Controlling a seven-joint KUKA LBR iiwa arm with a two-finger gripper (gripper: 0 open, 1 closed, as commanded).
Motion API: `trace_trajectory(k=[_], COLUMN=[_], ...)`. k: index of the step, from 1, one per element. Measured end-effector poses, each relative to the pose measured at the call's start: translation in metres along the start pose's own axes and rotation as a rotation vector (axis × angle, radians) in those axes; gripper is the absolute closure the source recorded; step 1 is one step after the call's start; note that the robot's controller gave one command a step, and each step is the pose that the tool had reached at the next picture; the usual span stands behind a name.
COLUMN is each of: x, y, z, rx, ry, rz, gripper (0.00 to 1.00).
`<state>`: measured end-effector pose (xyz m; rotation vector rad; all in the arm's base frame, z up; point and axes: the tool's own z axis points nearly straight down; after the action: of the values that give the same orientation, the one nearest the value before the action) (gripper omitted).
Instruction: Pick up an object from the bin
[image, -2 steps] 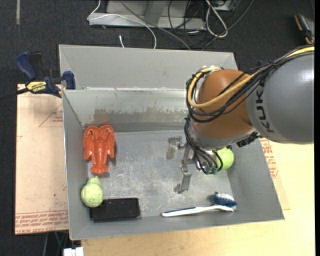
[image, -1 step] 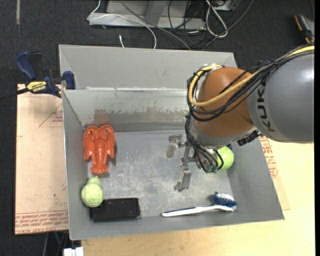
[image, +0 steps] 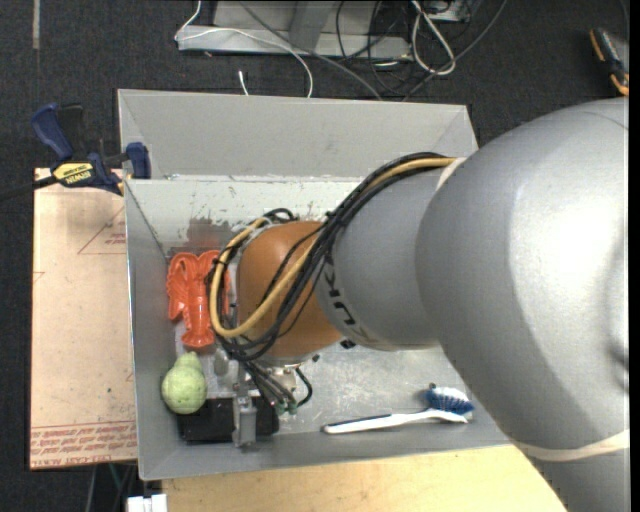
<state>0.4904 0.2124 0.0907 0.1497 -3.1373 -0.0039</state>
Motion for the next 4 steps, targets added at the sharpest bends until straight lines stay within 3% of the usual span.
trace_trajectory(k=[1,2,3,4], x=[-0.013,-0.002,-0.003,-0.005], y=[0.006,0.036,0.036,0.036], z=[-0.043,-0.009,0.02,0.019], rx=[0.004,0.003,0.008,0.012], ry=[-0.011,0.004,-0.003,0.009], rz=[-0.02,0.039,0.242,0.205], gripper=[0.0,0.0,0.0,1.0])
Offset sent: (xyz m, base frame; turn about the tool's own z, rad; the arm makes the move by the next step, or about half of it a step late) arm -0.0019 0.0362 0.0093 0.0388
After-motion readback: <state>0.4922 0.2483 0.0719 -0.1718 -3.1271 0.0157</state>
